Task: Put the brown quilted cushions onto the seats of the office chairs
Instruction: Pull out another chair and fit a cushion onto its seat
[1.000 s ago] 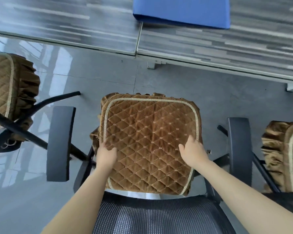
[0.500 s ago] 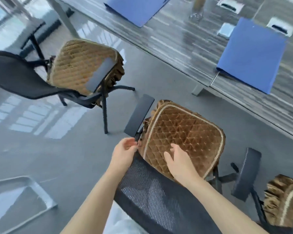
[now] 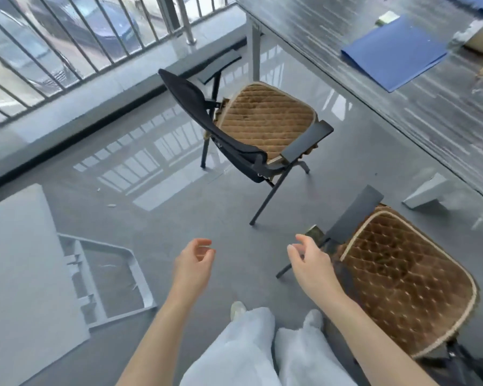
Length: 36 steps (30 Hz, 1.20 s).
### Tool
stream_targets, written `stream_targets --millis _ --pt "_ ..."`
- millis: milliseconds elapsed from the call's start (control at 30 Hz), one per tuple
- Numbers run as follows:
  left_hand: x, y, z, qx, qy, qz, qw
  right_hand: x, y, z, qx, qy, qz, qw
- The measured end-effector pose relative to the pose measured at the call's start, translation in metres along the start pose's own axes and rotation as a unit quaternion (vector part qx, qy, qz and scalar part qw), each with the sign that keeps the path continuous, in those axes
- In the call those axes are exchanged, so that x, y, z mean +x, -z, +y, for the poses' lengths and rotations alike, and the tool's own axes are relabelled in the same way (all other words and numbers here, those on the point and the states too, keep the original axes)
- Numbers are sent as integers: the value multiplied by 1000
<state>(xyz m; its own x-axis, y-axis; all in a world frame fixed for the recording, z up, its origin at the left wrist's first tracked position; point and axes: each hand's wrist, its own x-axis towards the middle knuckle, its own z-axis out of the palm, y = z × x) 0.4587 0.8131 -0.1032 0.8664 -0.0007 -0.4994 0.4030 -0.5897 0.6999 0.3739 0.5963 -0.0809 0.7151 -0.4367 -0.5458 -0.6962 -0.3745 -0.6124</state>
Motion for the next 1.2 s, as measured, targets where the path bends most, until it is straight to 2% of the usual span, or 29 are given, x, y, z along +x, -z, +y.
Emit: stream_targets --millis 100,267,533,667,933,1200 --pt "25 49 -6 -17 0 38 999 7 -27 -40 9 16 -12 1000" --pt "65 89 8 -31 -14 65 997 29 -36 -95 9 61 -14 998" --pt "165 120 88 -12 -79 77 994 121 -13 -182 27 98 48 994" --pt "220 121 142 20 -108 64 992 177 6 -211 40 74 56 995" --pt "335 121 228 30 -105 42 993 286 33 -257 38 -13 35 999" --pt "446 86 275 112 -115 -68 985 369 26 -271 65 -126 47 989"
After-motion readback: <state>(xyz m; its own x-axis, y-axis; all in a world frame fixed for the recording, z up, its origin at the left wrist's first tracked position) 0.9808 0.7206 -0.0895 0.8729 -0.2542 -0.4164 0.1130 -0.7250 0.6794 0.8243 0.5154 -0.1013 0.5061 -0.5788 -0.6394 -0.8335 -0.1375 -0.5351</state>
